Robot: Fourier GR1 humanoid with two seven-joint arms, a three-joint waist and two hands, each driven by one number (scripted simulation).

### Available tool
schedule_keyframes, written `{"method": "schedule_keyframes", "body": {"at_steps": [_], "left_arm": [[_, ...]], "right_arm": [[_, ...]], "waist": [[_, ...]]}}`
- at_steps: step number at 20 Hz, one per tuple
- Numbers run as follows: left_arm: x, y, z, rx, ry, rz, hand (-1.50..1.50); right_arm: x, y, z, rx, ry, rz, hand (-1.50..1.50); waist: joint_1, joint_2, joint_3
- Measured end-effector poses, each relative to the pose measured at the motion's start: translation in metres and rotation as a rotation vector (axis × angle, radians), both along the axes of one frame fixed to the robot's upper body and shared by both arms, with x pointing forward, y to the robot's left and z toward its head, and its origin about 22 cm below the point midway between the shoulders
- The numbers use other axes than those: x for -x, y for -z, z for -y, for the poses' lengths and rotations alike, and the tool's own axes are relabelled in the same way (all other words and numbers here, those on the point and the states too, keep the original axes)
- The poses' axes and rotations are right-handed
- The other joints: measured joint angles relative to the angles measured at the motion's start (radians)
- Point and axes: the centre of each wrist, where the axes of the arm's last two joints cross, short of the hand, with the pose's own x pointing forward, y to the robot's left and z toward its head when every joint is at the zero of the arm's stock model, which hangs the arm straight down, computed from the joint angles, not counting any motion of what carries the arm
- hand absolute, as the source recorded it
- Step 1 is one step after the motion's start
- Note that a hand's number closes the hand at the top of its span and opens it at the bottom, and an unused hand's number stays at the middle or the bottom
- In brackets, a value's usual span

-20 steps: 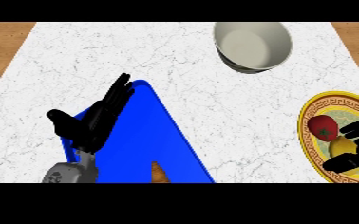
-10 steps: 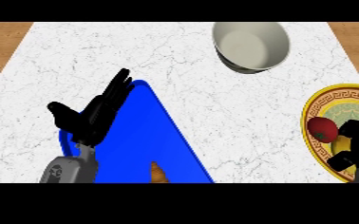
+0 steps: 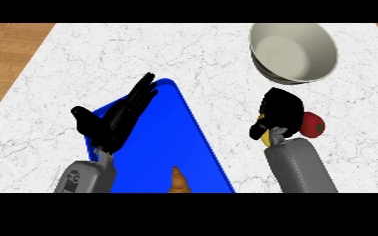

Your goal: Pick the lemon from the plate and place it in the bowl

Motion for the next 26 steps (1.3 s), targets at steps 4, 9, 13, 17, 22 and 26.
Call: {"method": "schedule_keyframes", "body": {"at_steps": [4, 9, 13, 17, 22, 26], "left_arm": [[-0.001, 0.002, 0.002, 0.001, -0.002, -0.006, 0.00], [-0.003, 0.001, -0.001, 0.001, -0.017, -0.006, 0.00], [-0.002, 0.002, -0.002, -0.004, -0.034, -0.016, 0.00], [0.002, 0.003, -0.004, -0.006, -0.044, -0.023, 0.00], [0.001, 0.007, -0.010, -0.008, -0.068, -0.021, 0.00], [0.002, 0.005, -0.014, -0.008, -0.084, -0.015, 0.00]], "right_arm": [[-0.024, -0.034, -0.058, 0.025, -0.026, 0.048, 1.50], [-0.033, -0.080, -0.111, 0.008, -0.109, 0.180, 1.50], [-0.035, -0.124, -0.142, 0.030, -0.149, 0.316, 1.50], [-0.036, -0.163, -0.163, 0.051, -0.167, 0.418, 1.50], [-0.042, -0.199, -0.178, 0.068, -0.167, 0.486, 1.50], [-0.053, -0.212, -0.176, 0.071, -0.141, 0.516, 1.50]], "waist": [[-0.002, -0.001, 0.006], [-0.021, -0.007, 0.008], [-0.037, -0.013, 0.007], [-0.050, -0.016, 0.007], [-0.067, -0.016, 0.007], [-0.083, -0.015, 0.008]]}}
